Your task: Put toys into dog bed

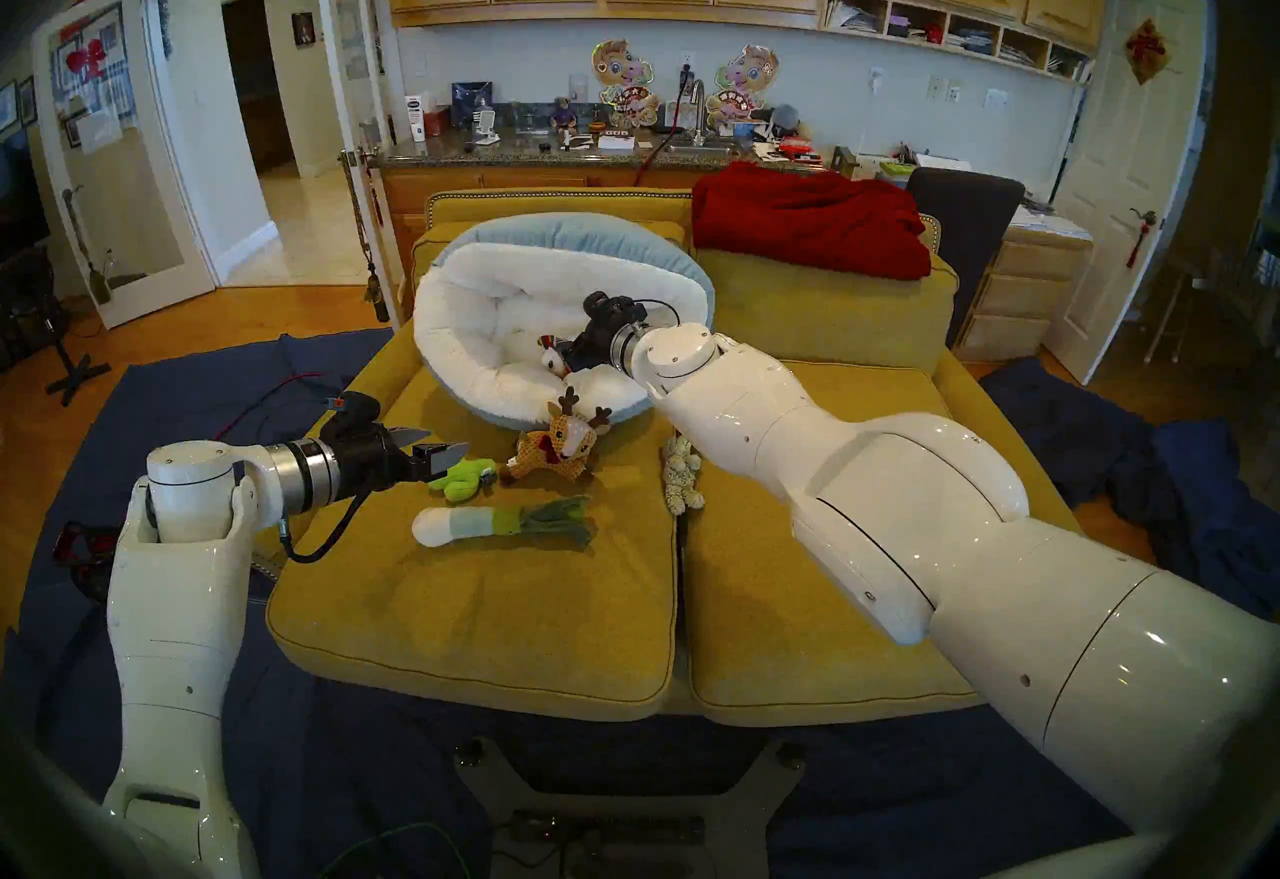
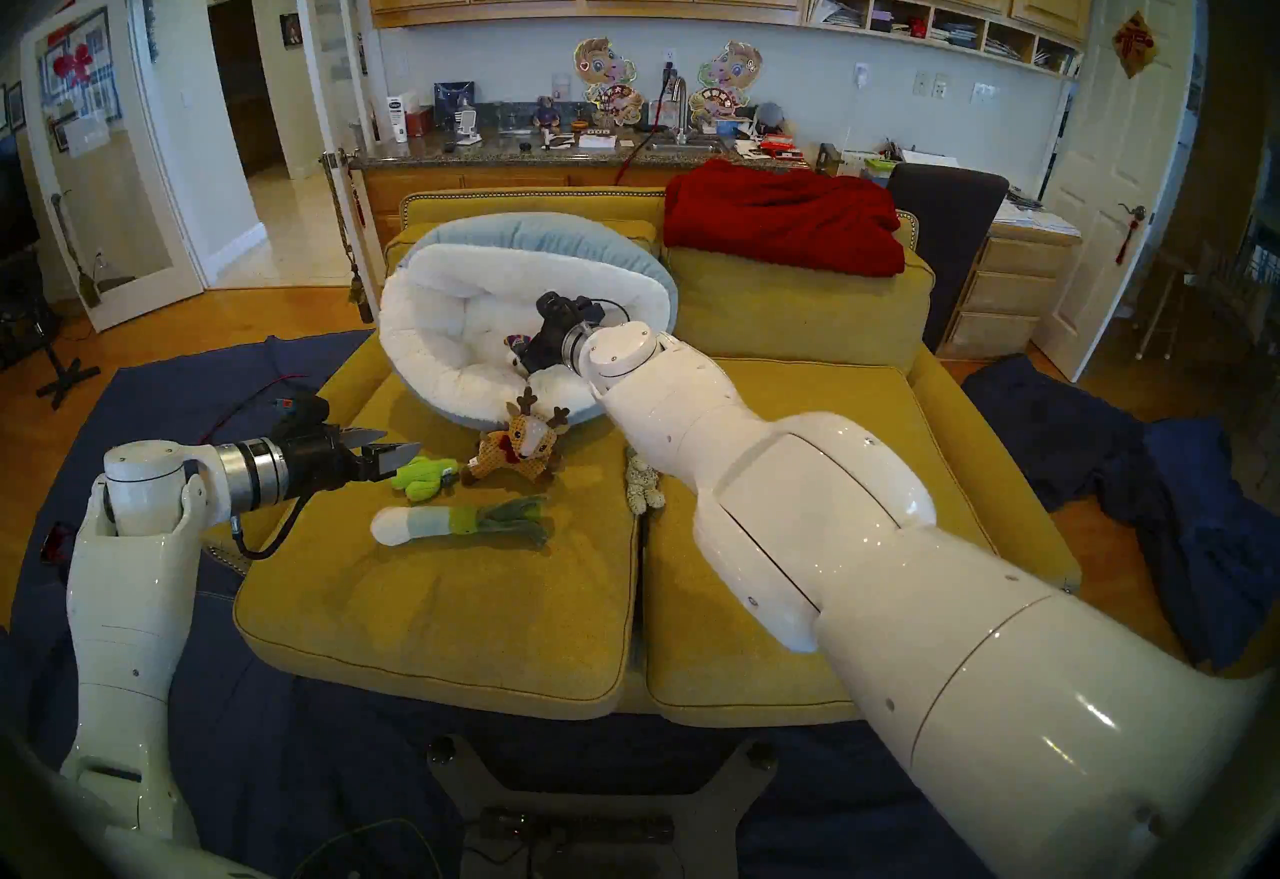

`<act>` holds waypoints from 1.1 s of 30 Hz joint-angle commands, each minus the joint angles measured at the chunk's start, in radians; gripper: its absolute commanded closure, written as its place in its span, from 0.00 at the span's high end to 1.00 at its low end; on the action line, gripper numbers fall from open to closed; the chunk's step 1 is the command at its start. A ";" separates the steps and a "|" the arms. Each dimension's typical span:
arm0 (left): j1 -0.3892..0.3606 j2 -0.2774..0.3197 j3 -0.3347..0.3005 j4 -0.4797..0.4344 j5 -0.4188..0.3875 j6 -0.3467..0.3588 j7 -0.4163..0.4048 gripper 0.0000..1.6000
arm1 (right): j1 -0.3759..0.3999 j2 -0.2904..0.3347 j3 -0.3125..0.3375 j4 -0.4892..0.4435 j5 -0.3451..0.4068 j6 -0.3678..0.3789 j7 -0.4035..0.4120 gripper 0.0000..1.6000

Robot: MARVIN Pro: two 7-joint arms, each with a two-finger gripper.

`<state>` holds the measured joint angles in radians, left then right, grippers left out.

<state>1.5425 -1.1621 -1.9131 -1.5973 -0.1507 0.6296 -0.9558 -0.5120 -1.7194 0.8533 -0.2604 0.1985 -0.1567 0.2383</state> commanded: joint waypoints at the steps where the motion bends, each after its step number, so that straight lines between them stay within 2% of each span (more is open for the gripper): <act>1: -0.026 0.003 -0.004 -0.025 -0.008 -0.003 -0.003 1.00 | -0.015 0.082 0.073 -0.022 0.074 -0.120 0.102 1.00; 6: -0.026 0.003 -0.004 -0.024 -0.007 -0.003 -0.003 1.00 | -0.059 0.133 0.112 -0.037 0.117 -0.166 0.172 1.00; 8: -0.026 0.004 -0.004 -0.024 -0.007 -0.003 -0.004 1.00 | -0.093 0.167 0.133 -0.052 0.140 -0.191 0.228 1.00; 18: -0.025 0.004 -0.003 -0.021 -0.006 -0.004 -0.003 1.00 | -0.160 0.235 0.170 -0.100 0.182 -0.251 0.370 1.00; 21: -0.024 0.004 -0.003 -0.020 -0.006 -0.004 -0.003 1.00 | -0.184 0.260 0.189 -0.129 0.203 -0.276 0.436 1.00; 33: -0.024 0.004 -0.003 -0.019 -0.005 -0.004 -0.003 1.00 | -0.270 0.338 0.226 -0.197 0.243 -0.307 0.573 1.00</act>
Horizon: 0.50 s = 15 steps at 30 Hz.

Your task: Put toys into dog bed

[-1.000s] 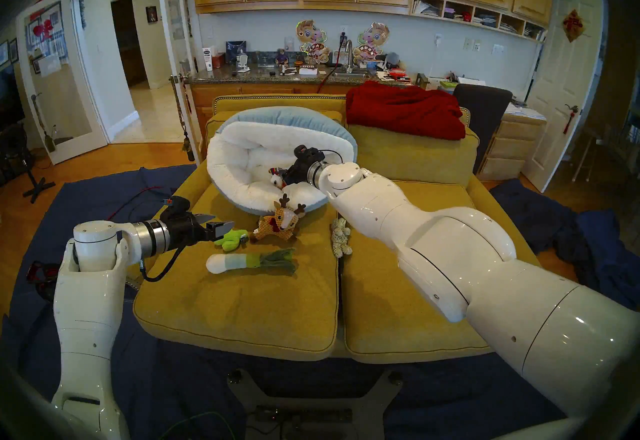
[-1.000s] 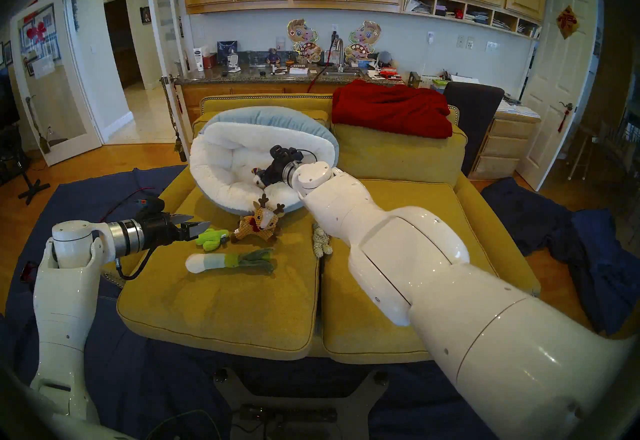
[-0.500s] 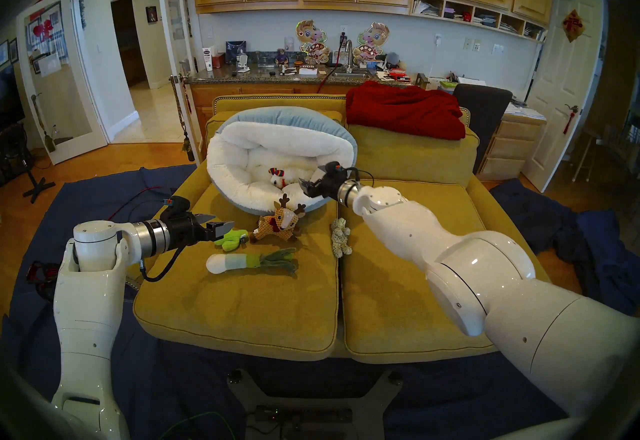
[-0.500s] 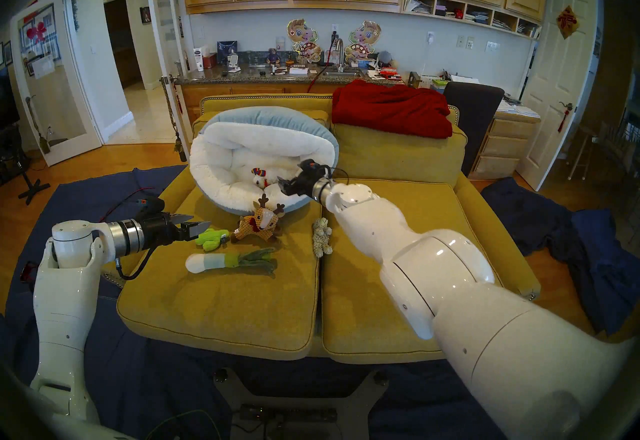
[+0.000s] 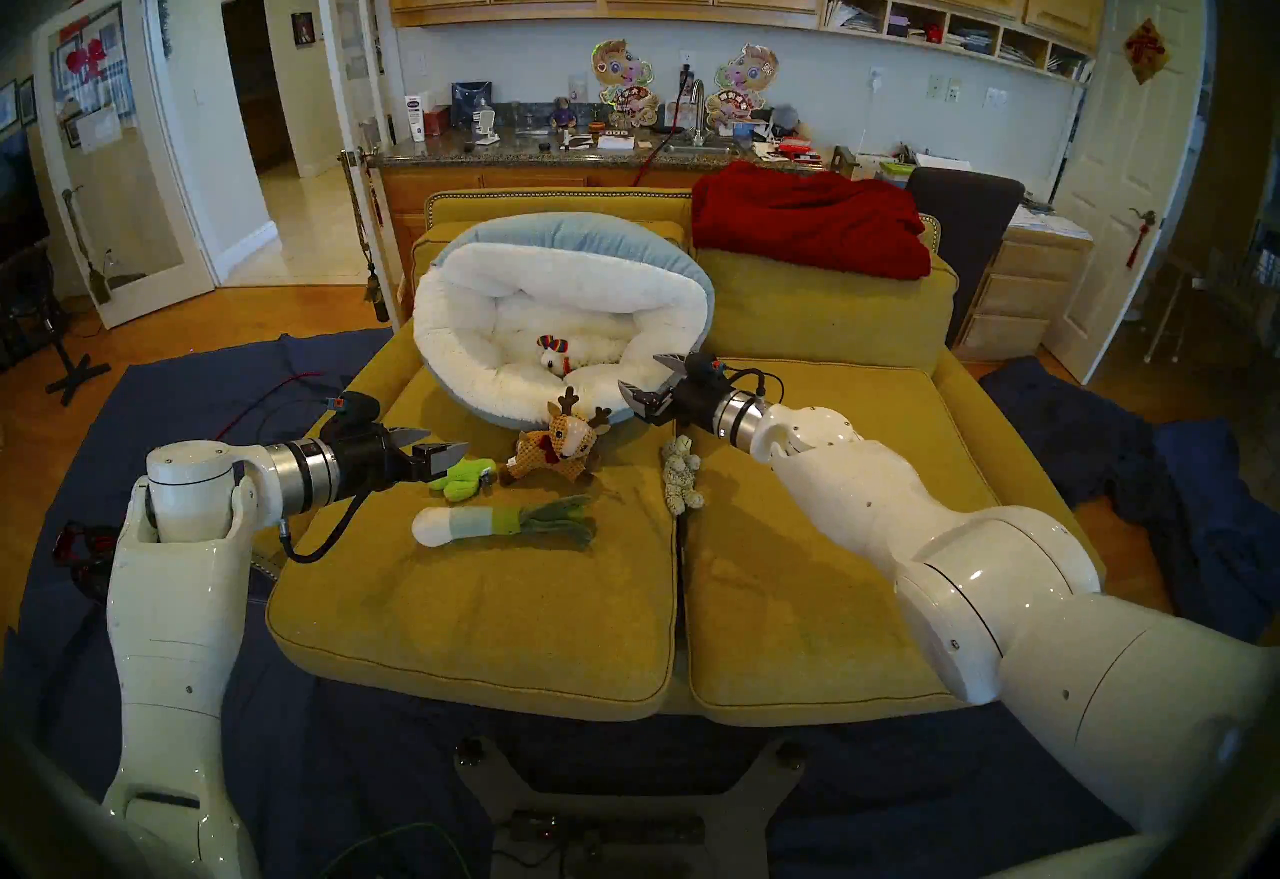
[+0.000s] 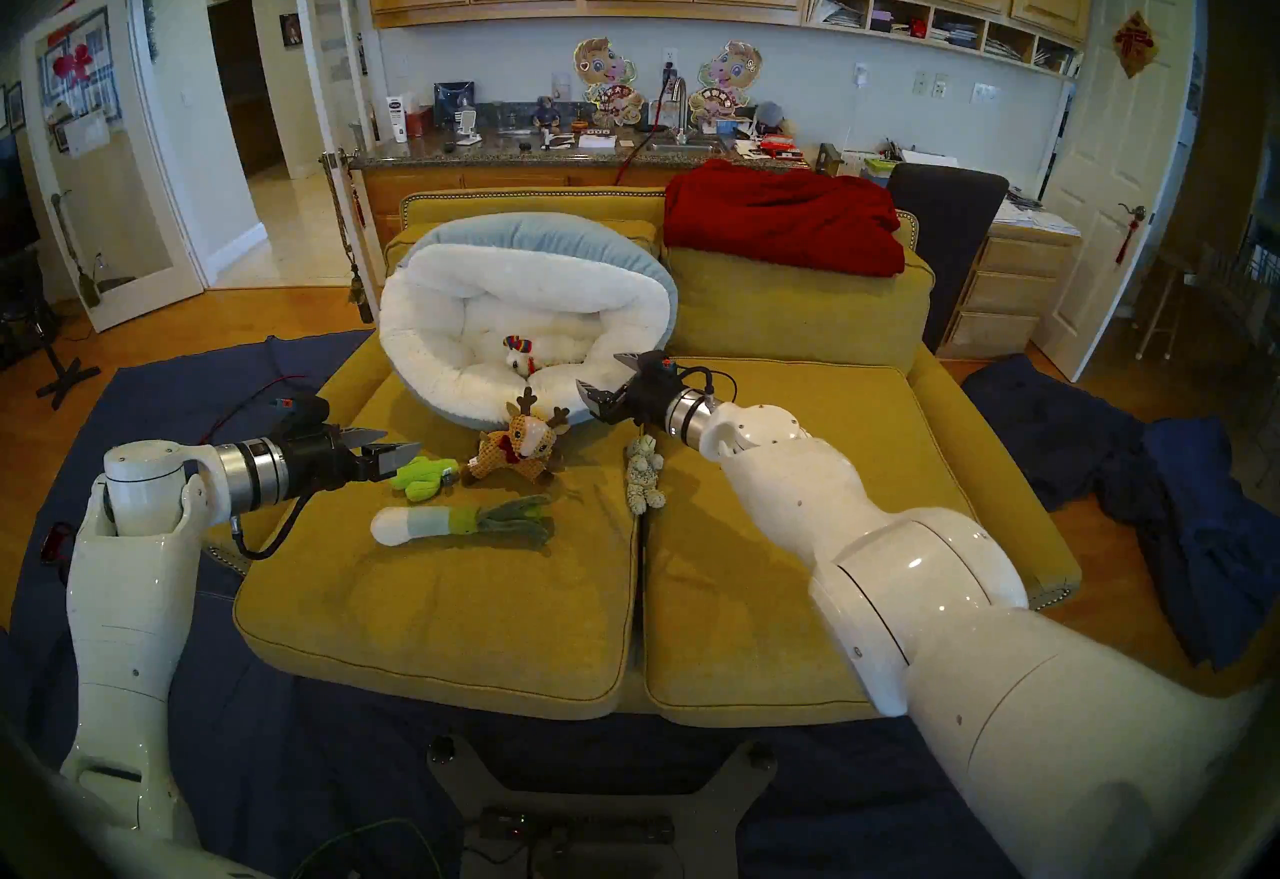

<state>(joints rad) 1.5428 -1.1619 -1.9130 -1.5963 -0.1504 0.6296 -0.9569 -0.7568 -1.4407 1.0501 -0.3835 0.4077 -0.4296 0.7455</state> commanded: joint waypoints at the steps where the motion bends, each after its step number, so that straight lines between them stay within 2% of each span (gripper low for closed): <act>1: -0.024 0.004 -0.003 -0.020 -0.006 -0.004 -0.002 1.00 | -0.034 0.066 0.031 -0.077 0.036 -0.032 0.072 1.00; 15: -0.024 0.004 -0.003 -0.021 -0.006 -0.004 -0.002 1.00 | -0.139 0.125 0.052 -0.195 0.059 -0.015 0.157 1.00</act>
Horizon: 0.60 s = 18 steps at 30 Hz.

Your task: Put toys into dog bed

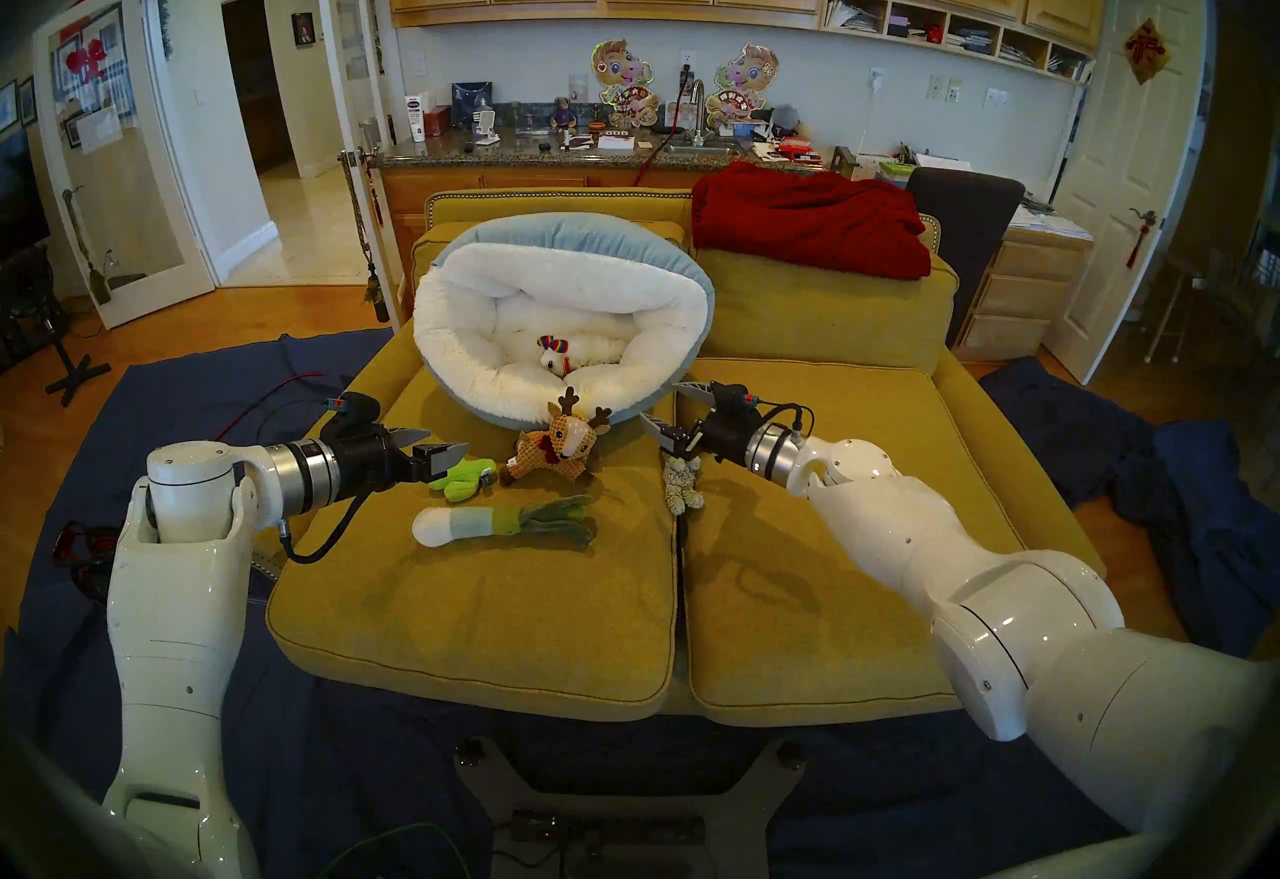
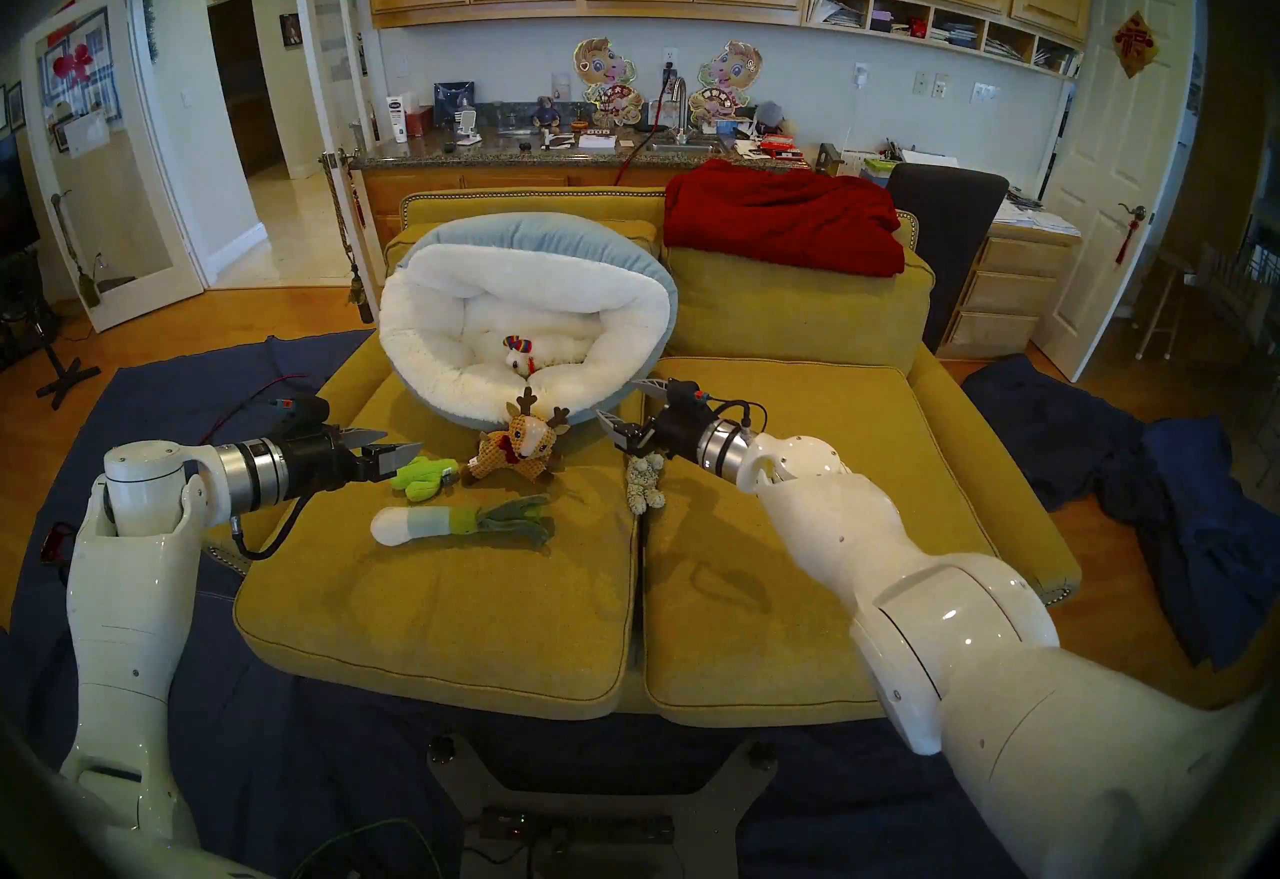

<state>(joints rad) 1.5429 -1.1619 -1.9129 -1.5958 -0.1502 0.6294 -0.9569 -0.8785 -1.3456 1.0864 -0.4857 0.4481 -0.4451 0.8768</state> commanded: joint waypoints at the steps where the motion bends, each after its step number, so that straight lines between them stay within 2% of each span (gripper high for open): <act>1: -0.025 0.004 -0.003 -0.021 -0.006 -0.004 -0.002 1.00 | -0.026 0.034 0.017 -0.107 0.021 0.002 0.029 1.00; 10: -0.025 0.004 -0.003 -0.022 -0.006 -0.004 -0.002 1.00 | -0.080 0.042 0.013 -0.198 0.011 0.050 0.001 1.00; 18: -0.026 0.004 -0.003 -0.023 -0.007 -0.004 -0.003 1.00 | -0.109 0.048 0.015 -0.267 -0.008 0.140 -0.106 1.00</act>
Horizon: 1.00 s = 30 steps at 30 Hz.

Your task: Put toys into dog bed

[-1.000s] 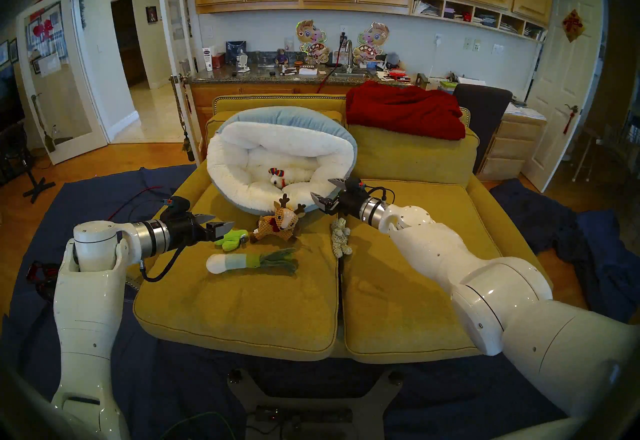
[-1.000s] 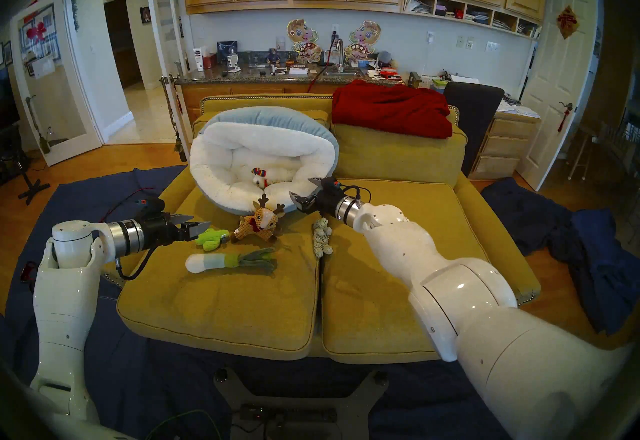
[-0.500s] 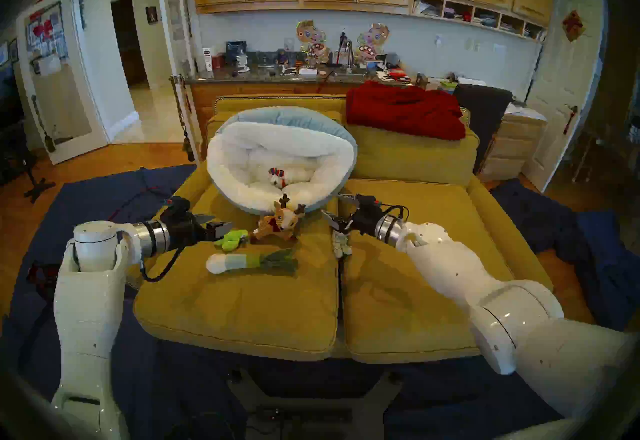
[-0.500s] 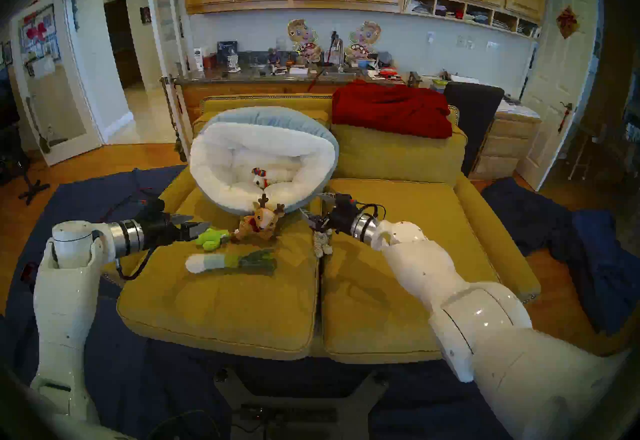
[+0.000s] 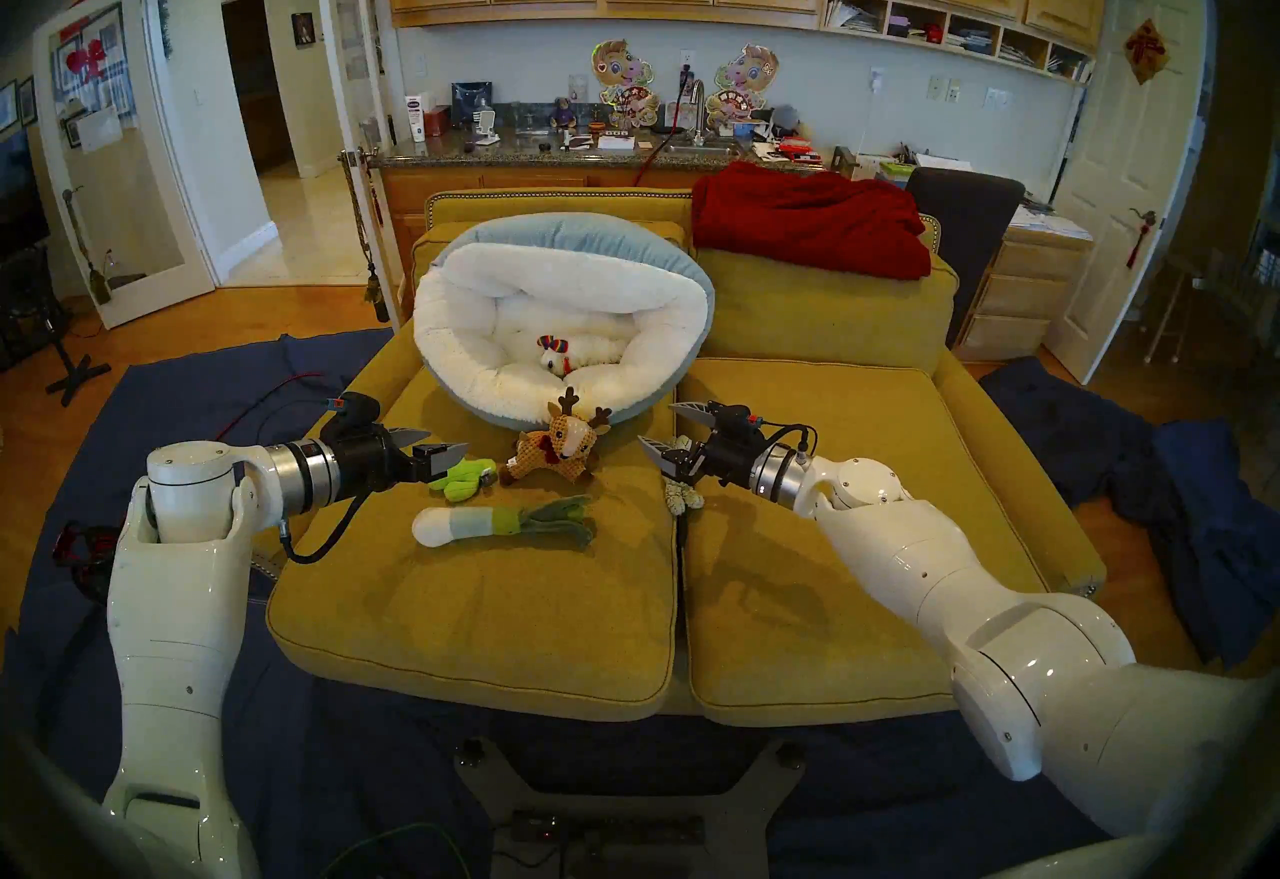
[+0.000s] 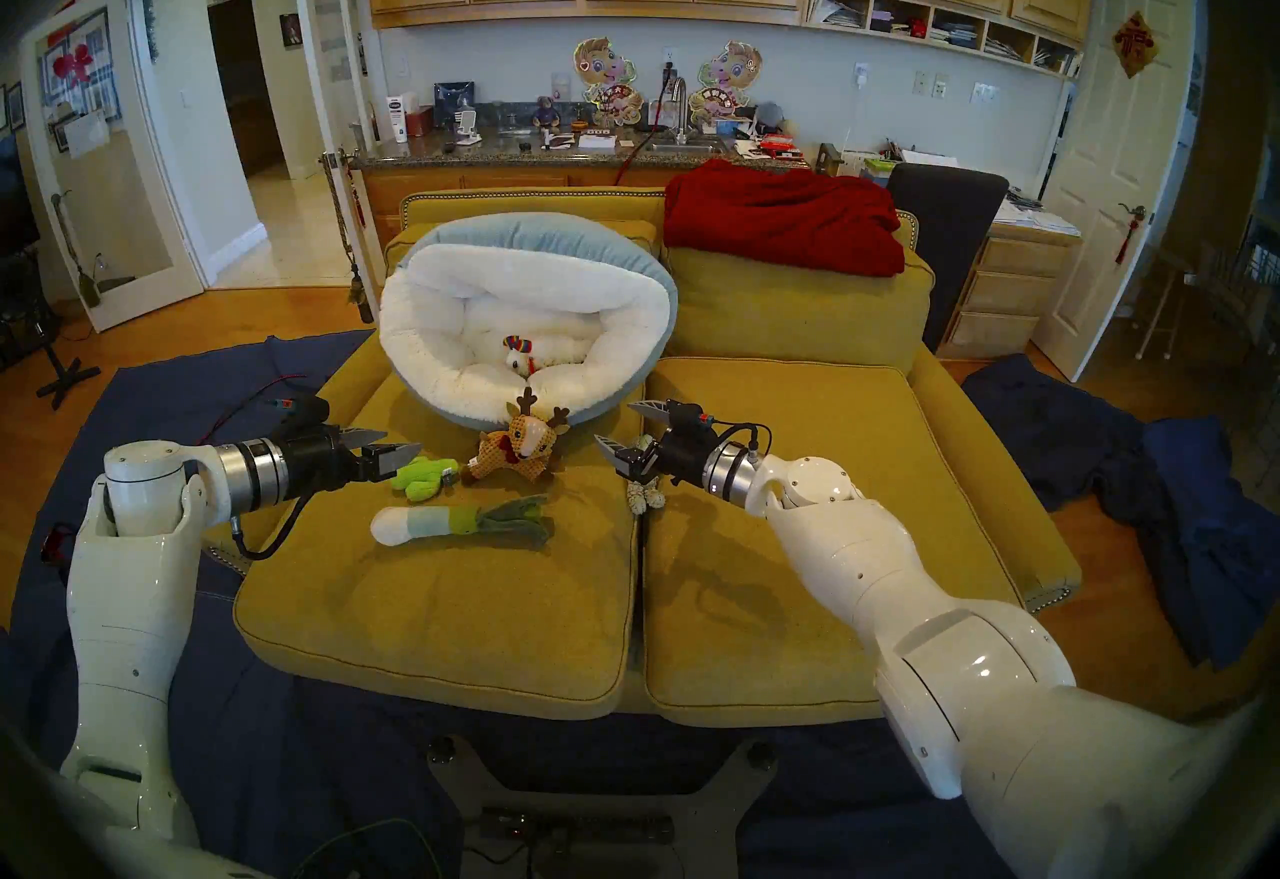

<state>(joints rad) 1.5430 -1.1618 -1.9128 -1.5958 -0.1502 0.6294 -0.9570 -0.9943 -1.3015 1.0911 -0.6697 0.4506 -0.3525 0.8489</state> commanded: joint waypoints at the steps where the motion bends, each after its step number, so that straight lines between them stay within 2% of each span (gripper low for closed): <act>1: -0.026 0.004 -0.004 -0.023 -0.007 -0.004 -0.003 1.00 | 0.004 0.005 0.013 -0.092 -0.013 0.064 -0.102 1.00; 12: -0.027 0.004 -0.004 -0.024 -0.007 -0.004 -0.003 1.00 | -0.029 0.018 -0.005 -0.196 -0.094 0.246 -0.307 1.00; 17: -0.027 0.003 -0.004 -0.025 -0.007 -0.003 -0.003 1.00 | -0.046 0.015 -0.015 -0.248 -0.134 0.348 -0.393 1.00; 19: -0.027 0.003 -0.004 -0.025 -0.008 -0.003 -0.003 1.00 | -0.064 0.017 -0.022 -0.290 -0.150 0.413 -0.448 1.00; 21: -0.027 0.003 -0.004 -0.025 -0.008 -0.003 -0.003 1.00 | -0.067 0.011 -0.028 -0.298 -0.161 0.440 -0.472 1.00; 23: -0.027 0.003 -0.004 -0.026 -0.008 -0.003 -0.003 1.00 | -0.083 0.013 -0.032 -0.340 -0.171 0.504 -0.518 1.00; 25: -0.027 0.003 -0.004 -0.026 -0.008 -0.003 -0.003 1.00 | -0.081 0.008 -0.035 -0.333 -0.177 0.507 -0.529 1.00; 26: -0.027 0.003 -0.004 -0.026 -0.008 -0.003 -0.003 1.00 | -0.090 0.009 -0.037 -0.356 -0.181 0.539 -0.555 1.00; 27: -0.027 0.003 -0.004 -0.026 -0.008 -0.002 -0.003 1.00 | -0.089 0.005 -0.036 -0.351 -0.185 0.541 -0.557 1.00; 30: -0.027 0.003 -0.005 -0.027 -0.008 -0.002 -0.003 1.00 | -0.108 0.000 -0.038 -0.399 -0.198 0.635 -0.635 1.00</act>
<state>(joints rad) 1.5428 -1.1618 -1.9129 -1.5972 -0.1506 0.6295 -0.9572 -1.0931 -1.2870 1.0481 -0.9660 0.2744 0.1747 0.3203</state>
